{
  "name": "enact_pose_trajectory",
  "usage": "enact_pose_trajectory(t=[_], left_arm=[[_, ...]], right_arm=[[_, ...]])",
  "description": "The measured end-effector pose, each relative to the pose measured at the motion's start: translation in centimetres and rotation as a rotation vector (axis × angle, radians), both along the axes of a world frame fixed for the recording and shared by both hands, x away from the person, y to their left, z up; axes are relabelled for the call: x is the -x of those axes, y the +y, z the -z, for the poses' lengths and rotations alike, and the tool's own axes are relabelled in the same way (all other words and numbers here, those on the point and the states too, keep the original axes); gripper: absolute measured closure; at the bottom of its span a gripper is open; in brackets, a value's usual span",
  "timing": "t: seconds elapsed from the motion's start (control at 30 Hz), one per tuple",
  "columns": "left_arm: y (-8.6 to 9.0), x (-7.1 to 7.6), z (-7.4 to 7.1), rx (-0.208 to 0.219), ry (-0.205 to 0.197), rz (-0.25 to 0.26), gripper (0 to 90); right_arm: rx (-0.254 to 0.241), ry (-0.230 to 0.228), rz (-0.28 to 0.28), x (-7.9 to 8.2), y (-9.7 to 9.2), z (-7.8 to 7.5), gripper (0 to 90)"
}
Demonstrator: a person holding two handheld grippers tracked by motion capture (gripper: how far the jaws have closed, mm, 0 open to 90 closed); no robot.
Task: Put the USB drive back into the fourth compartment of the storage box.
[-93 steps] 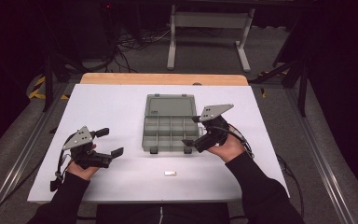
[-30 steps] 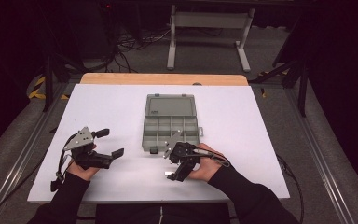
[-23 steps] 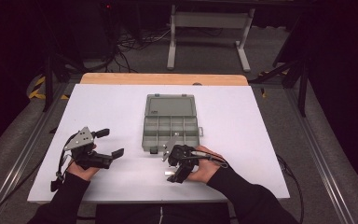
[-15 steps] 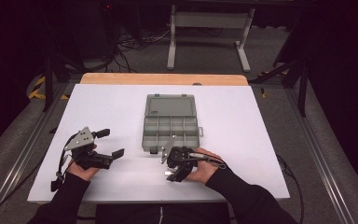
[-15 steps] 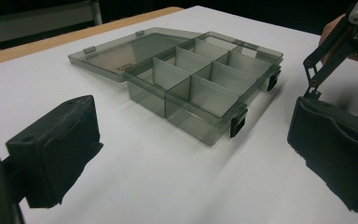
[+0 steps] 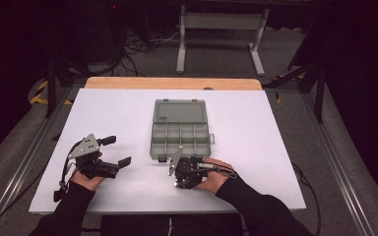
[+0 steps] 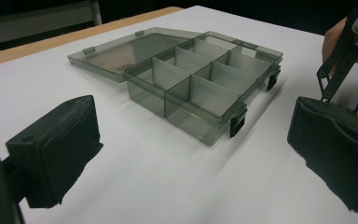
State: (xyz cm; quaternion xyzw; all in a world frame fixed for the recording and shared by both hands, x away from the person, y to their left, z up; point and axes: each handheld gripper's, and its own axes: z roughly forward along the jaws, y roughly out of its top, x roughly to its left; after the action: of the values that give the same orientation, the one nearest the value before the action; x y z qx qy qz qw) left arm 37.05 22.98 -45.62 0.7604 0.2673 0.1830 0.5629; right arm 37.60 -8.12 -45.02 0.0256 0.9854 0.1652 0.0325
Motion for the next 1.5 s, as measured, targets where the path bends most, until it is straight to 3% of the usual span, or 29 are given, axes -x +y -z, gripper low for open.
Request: enact_pose_trajectory(t=[0.47,1.5], left_arm=[[0.1,0.0,-0.1,-0.002,-0.005,0.000,3.2],[0.1,0.1,-0.1,0.011,-0.005,-0.002,3.2]], right_arm=[[-0.016,-0.008,-0.001,0.2,-0.1,-0.3,79.2],[-0.137,-0.071,0.013,-0.7,-2.0,-5.4,79.1]])
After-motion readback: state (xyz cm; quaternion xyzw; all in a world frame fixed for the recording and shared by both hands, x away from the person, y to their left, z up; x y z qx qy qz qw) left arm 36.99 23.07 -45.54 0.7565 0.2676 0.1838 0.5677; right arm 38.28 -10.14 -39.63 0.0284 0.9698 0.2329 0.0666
